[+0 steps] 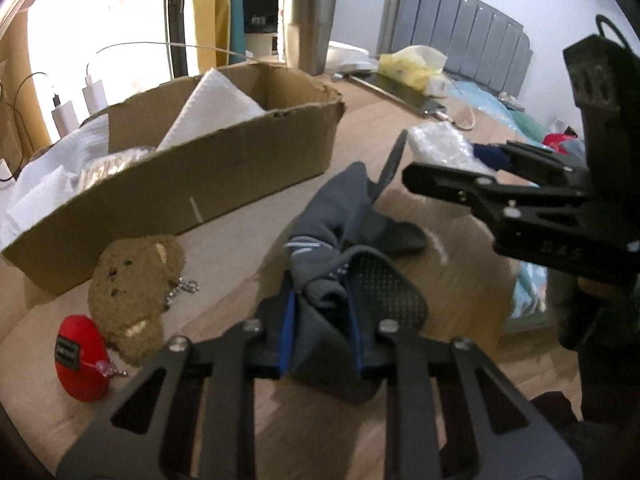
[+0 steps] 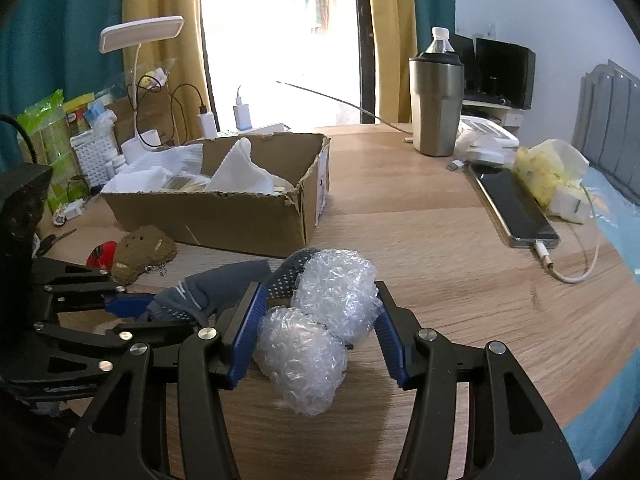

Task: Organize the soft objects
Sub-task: 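Carry the bubble wrap with the right tool while the left tool carries the glove over the box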

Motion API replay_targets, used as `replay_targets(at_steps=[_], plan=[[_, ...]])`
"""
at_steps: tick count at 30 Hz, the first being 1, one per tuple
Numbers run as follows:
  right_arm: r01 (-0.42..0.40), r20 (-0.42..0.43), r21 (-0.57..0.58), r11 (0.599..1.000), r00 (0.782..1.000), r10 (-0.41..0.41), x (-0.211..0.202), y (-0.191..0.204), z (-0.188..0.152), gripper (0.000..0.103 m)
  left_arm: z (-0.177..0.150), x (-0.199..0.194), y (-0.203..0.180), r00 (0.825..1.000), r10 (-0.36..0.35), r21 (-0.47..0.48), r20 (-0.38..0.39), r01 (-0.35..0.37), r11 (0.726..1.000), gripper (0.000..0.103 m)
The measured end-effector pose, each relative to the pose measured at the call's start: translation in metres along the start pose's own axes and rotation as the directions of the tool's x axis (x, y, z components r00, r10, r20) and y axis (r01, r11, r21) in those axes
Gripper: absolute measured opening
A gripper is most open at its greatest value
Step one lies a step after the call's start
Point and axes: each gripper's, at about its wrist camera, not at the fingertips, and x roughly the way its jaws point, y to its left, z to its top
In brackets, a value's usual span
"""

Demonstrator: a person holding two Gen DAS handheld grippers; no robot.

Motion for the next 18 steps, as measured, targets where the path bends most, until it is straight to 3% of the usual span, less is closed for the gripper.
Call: replay_targets(at_steps=[18], plan=[[0.053,0.011,-0.048,0.997,0.999,-0.052,0.0,0.015,0.019,0.056,-0.007,-0.054,0.039,0.995,0.008,-0.091,0.102,0.001,0.996,0.022]])
